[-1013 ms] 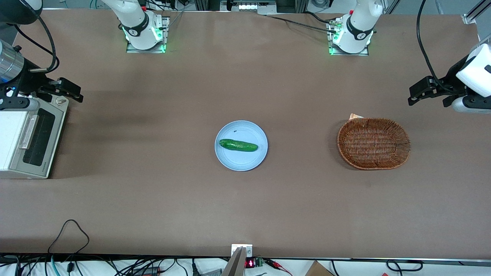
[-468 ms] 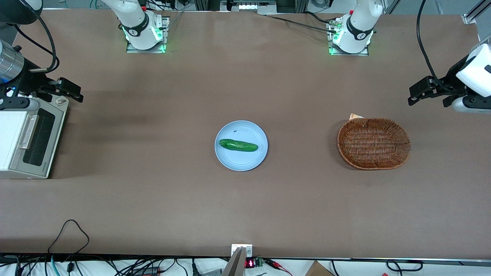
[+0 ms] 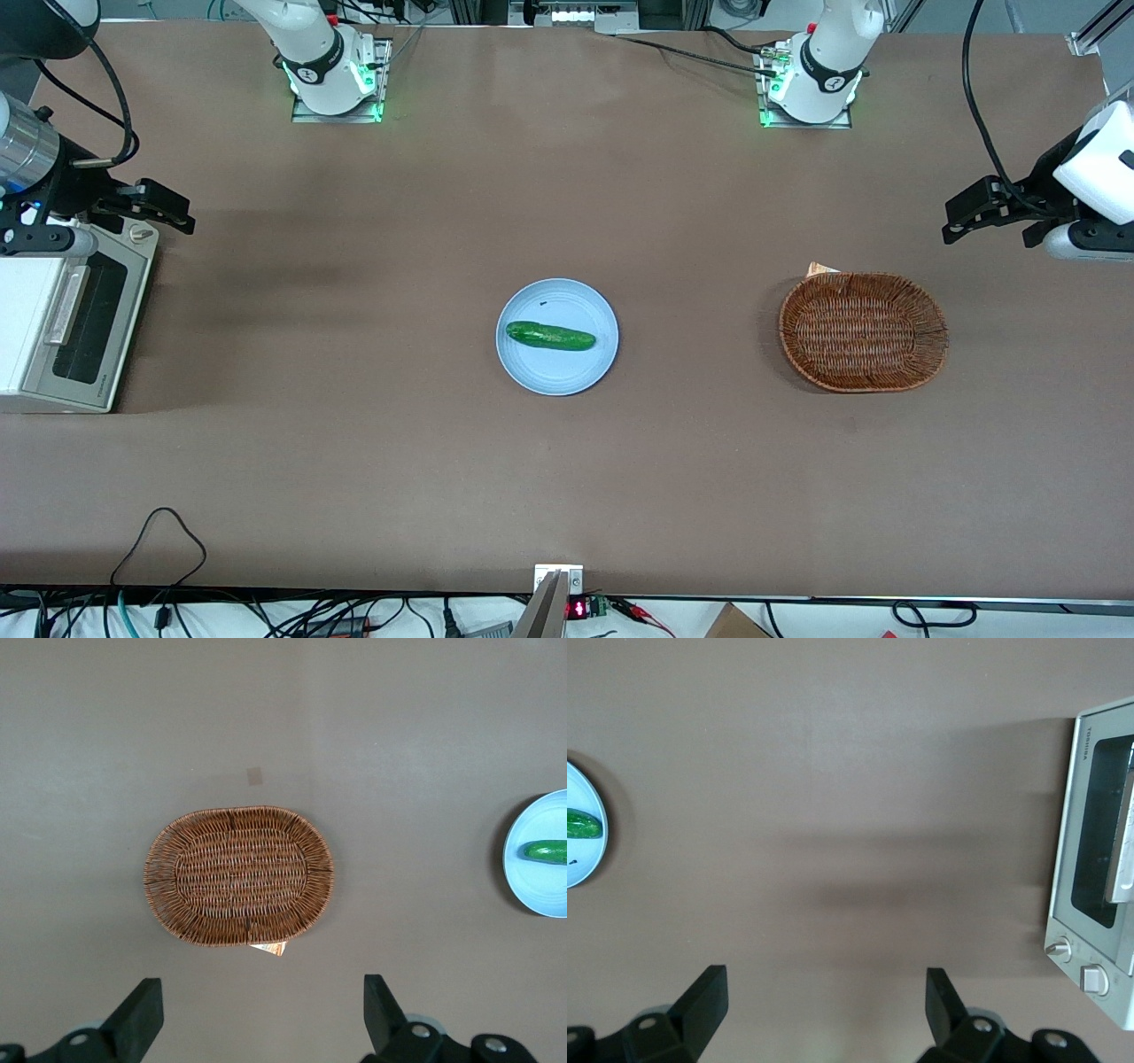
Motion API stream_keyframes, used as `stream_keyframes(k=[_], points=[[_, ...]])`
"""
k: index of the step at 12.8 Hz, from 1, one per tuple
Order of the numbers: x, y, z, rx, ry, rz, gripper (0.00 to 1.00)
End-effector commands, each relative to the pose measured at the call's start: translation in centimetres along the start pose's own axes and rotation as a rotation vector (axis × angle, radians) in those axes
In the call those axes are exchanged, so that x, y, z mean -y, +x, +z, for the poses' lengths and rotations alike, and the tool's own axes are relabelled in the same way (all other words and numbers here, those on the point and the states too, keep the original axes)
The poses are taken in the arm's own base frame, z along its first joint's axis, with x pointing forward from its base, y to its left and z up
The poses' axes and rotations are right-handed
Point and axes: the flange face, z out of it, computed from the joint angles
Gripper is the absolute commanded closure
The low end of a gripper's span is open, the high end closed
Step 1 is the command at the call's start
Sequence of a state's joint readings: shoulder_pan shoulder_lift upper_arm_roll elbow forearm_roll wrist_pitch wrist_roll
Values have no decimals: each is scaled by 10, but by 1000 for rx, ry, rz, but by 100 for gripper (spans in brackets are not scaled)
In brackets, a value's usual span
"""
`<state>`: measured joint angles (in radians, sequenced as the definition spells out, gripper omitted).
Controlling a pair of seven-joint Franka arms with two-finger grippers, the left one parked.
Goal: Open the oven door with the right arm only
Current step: 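Close the right gripper and move it to the toaster oven door handle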
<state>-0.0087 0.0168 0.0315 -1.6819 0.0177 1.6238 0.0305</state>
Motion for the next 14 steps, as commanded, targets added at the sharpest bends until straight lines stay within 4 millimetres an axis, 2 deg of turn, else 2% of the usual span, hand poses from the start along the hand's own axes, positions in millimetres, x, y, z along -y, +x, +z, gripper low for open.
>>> stream_keyframes(k=[1,5,6,7,8,10,12,14], points=[[0,5,4,22,4,0,1],[2,5,6,25,7,-3,2],[3,6,7,27,7,3,22],[4,6,6,28,5,-7,52],[3,4,7,39,6,-7,73],[0,3,8,54,4,-12,95],[0,3,8,56,4,-12,100],[-2,2,7,62,4,-8,100]])
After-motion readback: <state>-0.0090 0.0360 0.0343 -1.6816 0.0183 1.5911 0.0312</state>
